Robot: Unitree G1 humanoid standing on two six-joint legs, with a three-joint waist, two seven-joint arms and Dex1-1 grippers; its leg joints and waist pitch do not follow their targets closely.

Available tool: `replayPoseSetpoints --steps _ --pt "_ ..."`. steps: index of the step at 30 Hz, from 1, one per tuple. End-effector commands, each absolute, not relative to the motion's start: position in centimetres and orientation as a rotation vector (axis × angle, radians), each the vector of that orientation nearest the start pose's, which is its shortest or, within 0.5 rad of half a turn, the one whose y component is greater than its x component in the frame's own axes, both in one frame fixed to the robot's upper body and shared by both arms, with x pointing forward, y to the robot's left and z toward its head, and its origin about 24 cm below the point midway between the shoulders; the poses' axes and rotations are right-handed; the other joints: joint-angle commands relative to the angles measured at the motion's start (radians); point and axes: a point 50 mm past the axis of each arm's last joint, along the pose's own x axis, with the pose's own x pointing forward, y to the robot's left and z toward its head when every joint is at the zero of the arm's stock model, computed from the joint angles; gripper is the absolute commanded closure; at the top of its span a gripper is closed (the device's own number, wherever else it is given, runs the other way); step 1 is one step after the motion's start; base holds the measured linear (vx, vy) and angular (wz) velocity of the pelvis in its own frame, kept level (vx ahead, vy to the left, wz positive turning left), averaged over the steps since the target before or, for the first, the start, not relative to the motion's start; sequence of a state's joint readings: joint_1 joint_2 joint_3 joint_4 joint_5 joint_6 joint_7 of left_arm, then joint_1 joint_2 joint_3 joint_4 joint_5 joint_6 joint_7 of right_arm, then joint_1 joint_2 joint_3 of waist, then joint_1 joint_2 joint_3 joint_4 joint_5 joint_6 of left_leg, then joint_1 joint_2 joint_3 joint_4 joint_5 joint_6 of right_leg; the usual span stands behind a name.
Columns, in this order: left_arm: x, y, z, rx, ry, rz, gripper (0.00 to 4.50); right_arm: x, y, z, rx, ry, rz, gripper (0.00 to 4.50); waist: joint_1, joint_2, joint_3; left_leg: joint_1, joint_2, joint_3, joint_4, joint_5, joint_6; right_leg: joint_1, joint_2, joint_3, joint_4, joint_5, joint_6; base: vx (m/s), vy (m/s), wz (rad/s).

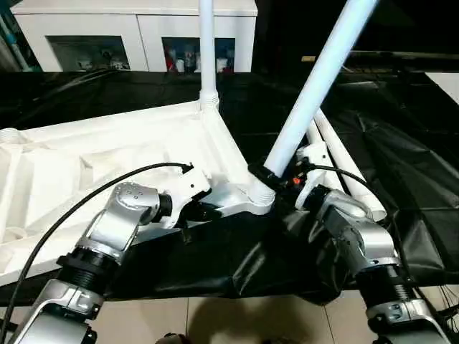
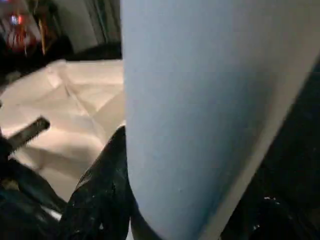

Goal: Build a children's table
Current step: Insert table leg to table base

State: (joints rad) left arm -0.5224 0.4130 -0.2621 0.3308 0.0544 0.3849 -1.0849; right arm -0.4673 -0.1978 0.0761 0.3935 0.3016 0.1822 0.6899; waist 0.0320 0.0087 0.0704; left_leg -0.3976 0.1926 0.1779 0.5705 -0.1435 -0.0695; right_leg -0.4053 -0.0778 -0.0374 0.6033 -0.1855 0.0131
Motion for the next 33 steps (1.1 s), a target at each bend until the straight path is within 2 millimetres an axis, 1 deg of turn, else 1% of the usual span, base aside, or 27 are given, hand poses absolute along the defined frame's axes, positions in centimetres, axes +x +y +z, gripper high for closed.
replayPoseSetpoints --steps 1,3,4,5,6,7,11,13,15,18,20,21,23,27,30,33 --pt "30.8 15.3 5.5 0.437 0.603 -1.12 4.5 31.2 -12.4 3.5 -0.021 0.315 0.832 2.64 0.005 -0.002 -0.053 0.022 0.029 -0.008 -0.075 -0.317 0.025 0.034 -0.05 0.033 -0.077 -0.245 -0.213 0.0 0.0 0.0" --pt "30.8 15.4 5.4 0.438 0.608 -1.121 4.5 31.1 -12.3 3.5 -0.031 0.32 0.85 2.64 0.004 -0.002 -0.05 0.024 0.029 -0.007 -0.078 -0.327 0.022 0.032 -0.05 0.033 -0.08 -0.271 -0.207 0.0 0.0 0.0" --pt "30.7 15.4 5.4 0.444 0.617 -1.124 4.5 31.1 -12.2 3.6 -0.046 0.33 0.866 2.64 0.004 -0.005 -0.051 0.027 0.03 -0.007 -0.077 -0.336 0.019 0.031 -0.051 0.035 -0.084 -0.287 -0.202 0.0 0.0 0.0" --pt "30.6 15.4 5.3 0.448 0.621 -1.127 4.5 31.1 -12.1 3.6 -0.052 0.335 0.875 2.64 0.005 -0.007 -0.052 0.027 0.03 -0.008 -0.078 -0.335 0.018 0.033 -0.052 0.035 -0.083 -0.288 -0.202 0.0 0.0 0.0" --pt "30.5 15.4 5.3 0.454 0.629 -1.129 4.5 31.0 -12.0 3.6 -0.064 0.347 0.899 2.64 0.004 -0.006 -0.051 0.026 0.031 -0.009 -0.081 -0.336 0.014 0.033 -0.05 0.035 -0.083 -0.286 -0.199 0.0 0.0 0.0" --pt "30.5 15.4 5.3 0.454 0.629 -1.129 4.5 31.0 -12.0 3.6 -0.064 0.347 0.899 2.64 0.005 -0.006 -0.054 0.03 0.032 -0.009 -0.08 -0.336 0.012 0.032 -0.049 0.035 -0.082 -0.271 -0.2 0.0 0.0 0.0" --pt "30.3 15.6 5.1 0.474 0.652 -1.131 4.5 30.7 -11.9 3.4 -0.086 0.379 0.942 2.64 0.005 -0.008 -0.059 0.03 0.032 -0.008 -0.08 -0.31 0.017 0.038 -0.046 0.033 -0.077 -0.192 -0.217 0.0 0.0 0.0" --pt "30.2 15.7 5.0 0.472 0.658 -1.126 4.5 30.5 -11.9 3.1 -0.077 0.412 0.951 2.64 0.005 -0.012 -0.06 0.03 0.032 -0.006 -0.079 -0.298 0.024 0.041 -0.047 0.033 -0.075 -0.171 -0.226 0.0 0.0 0.0" --pt "30.2 15.6 5.0 0.472 0.658 -1.131 4.5 30.5 -12.2 2.8 -0.074 0.427 0.936 2.64 0.005 -0.011 -0.061 0.031 0.033 -0.006 -0.079 -0.3 0.024 0.04 -0.048 0.033 -0.076 -0.178 -0.229 0.0 0.0 0.0" --pt "30.1 15.5 5.0 0.472 0.64 -1.141 4.5 30.7 -12.6 2.3 -0.031 0.446 0.886 2.64 0.005 -0.011 -0.06 0.033 0.033 -0.007 -0.081 -0.33 0.012 0.038 -0.048 0.034 -0.081 -0.221 -0.222 0.0 0.0 0.0" --pt "30.0 15.4 4.9 0.465 0.638 -1.145 4.5 30.7 -12.7 2.2 -0.025 0.448 0.87 2.64 0.004 -0.01 -0.06 0.034 0.034 -0.008 -0.082 -0.339 0.007 0.037 -0.048 0.034 -0.081 -0.227 -0.22 0.0 0.0 0.0" --pt "29.9 15.4 4.8 0.459 0.643 -1.155 4.5 30.7 -12.8 2.0 -0.032 0.452 0.862 2.64 0.003 -0.01 -0.061 0.035 0.034 -0.008 -0.083 -0.353 -0.001 0.037 -0.048 0.034 -0.081 -0.232 -0.218 0.0 0.0 0.0" --pt "29.7 15.3 4.7 0.459 0.652 -1.167 4.5 30.6 -12.8 1.7 -0.038 0.456 0.862 2.64 0.003 -0.009 -0.061 0.035 0.034 -0.009 -0.084 -0.361 -0.004 0.036 -0.048 0.034 -0.082 -0.239 -0.217 0.0 0.0 0.0" --pt "29.7 15.5 4.6 0.459 0.652 -1.175 4.5 30.6 -13.0 1.3 0.015 0.476 0.829 2.64 0.001 -0.008 -0.065 0.035 0.033 -0.01 -0.084 -0.367 -0.009 0.038 -0.047 0.034 -0.081 -0.227 -0.214 0.0 0.0 0.0" --pt "29.8 15.6 4.8 0.462 0.652 -1.172 4.5 30.7 -13.2 1.1 -0.003 0.487 0.825 2.64 0.0 -0.01 -0.065 0.034 0.033 -0.01 -0.084 -0.367 -0.01 0.038 -0.046 0.033 -0.081 -0.223 -0.216 0.0 0.0 0.0" --pt "29.9 15.7 4.8 0.466 0.651 -1.169 4.5 30.5 -13.2 0.9 -0.01 0.501 0.832 2.64 0.0 -0.008 -0.065 0.037 0.033 -0.01 -0.085 -0.38 -0.013 0.036 -0.046 0.034 -0.082 -0.231 -0.214 0.0 0.0 0.0"
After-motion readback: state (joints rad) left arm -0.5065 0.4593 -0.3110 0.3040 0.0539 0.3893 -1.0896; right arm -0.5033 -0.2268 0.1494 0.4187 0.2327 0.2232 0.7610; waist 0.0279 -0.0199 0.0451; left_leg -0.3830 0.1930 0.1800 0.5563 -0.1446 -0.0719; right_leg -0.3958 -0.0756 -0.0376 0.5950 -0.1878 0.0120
